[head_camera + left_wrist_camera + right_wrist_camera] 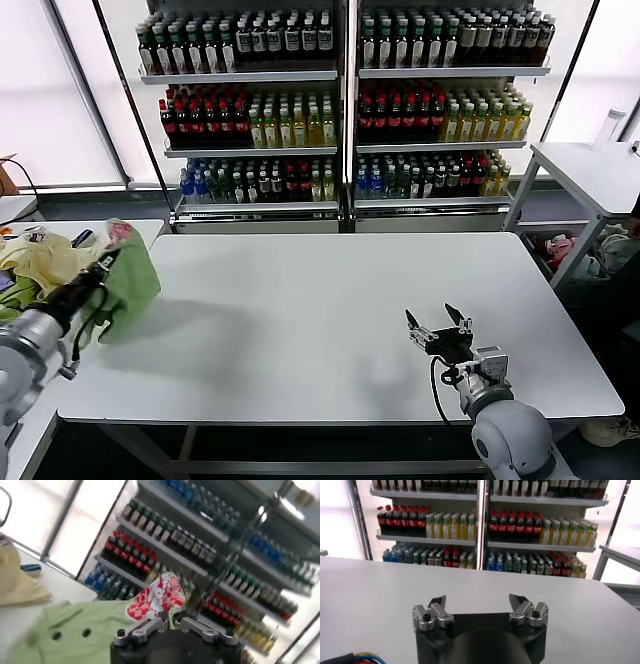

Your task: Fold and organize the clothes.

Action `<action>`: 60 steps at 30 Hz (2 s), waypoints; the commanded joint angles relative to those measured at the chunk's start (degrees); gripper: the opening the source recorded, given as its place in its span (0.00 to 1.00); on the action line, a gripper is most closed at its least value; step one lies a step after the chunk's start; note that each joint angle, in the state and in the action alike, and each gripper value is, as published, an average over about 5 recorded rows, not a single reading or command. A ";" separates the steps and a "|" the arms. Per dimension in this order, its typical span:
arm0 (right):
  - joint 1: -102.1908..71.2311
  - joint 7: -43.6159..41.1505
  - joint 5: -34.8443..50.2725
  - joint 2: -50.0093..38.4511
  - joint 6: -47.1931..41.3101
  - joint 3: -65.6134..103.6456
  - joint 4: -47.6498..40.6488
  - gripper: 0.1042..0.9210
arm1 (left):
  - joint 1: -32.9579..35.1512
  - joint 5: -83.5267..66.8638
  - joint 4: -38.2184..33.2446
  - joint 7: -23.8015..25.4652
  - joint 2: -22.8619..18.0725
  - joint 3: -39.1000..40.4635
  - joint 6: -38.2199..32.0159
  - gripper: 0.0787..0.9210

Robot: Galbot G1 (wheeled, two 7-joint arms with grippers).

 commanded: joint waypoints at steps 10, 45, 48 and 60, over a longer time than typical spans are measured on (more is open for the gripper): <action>-0.32 -0.01 -0.78 0.91 0.14 1.26 0.65 0.88 | -10.72 64.82 6.79 0.61 -15.61 46.78 -5.42 0.04; 24.84 10.97 3.82 17.94 -1.57 -25.88 -24.30 0.88 | 1.17 48.94 -2.45 -6.23 -10.54 27.76 -16.79 0.82; 27.15 11.73 4.92 20.61 -1.94 -28.12 -28.07 0.88 | 2.97 49.18 -2.40 -6.65 -9.90 25.74 -17.39 0.87; 29.62 12.72 6.23 24.79 -2.60 -30.47 -36.94 0.87 | 4.17 48.79 -1.72 -7.03 -10.21 24.02 -17.65 0.88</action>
